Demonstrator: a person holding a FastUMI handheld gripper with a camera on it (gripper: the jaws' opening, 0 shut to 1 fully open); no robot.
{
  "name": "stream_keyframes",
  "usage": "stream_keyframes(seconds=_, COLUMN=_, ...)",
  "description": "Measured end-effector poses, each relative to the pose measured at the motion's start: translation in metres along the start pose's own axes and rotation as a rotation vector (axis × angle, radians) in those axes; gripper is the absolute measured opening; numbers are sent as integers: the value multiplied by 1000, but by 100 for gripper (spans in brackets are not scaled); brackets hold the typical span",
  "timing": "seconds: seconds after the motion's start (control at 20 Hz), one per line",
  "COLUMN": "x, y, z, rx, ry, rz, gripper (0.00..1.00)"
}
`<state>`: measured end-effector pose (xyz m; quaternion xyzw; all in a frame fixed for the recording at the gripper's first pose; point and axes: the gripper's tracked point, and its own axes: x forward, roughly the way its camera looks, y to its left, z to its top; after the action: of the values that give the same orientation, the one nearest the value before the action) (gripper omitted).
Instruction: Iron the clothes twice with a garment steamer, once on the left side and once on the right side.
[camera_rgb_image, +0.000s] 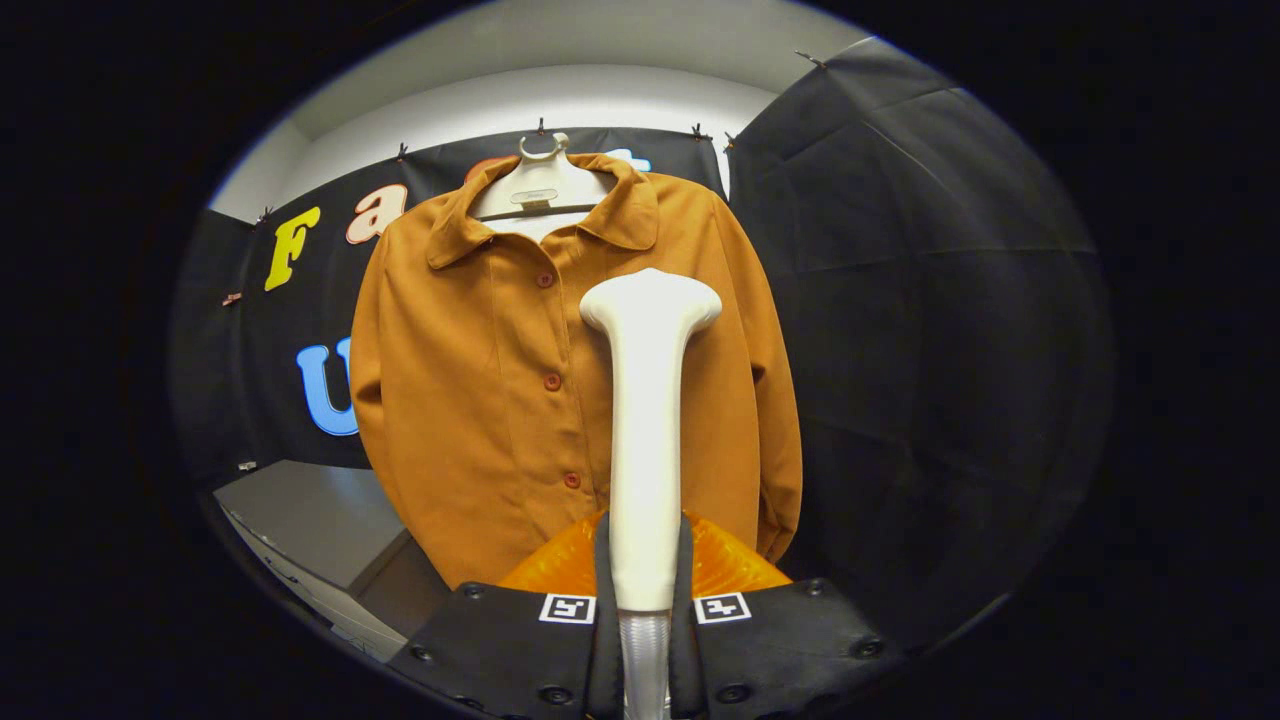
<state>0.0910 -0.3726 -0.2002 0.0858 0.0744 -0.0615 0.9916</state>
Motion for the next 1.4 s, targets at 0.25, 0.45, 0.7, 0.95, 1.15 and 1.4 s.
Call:
stream_keyframes(seconds=0.25, x=-6, y=-6, z=-38, rx=-1, ry=71, rz=-12, gripper=21)
stream_keyframes(seconds=0.45, x=-15, y=-12, z=-63, rx=4, ry=116, rz=-27, gripper=21)
stream_keyframes(seconds=0.7, x=-28, y=-15, z=-96, rx=-5, ry=180, rz=-48, gripper=21)
stream_keyframes(seconds=0.95, x=-51, y=-17, z=-135, rx=-13, ry=287, rz=-94, gripper=21)
stream_keyframes(seconds=1.15, x=-83, y=-9, z=-154, rx=4, ry=335, rz=-122, gripper=21)
stream_keyframes(seconds=1.4, x=-122, y=22, z=-127, rx=-19, ry=294, rz=-134, gripper=21)
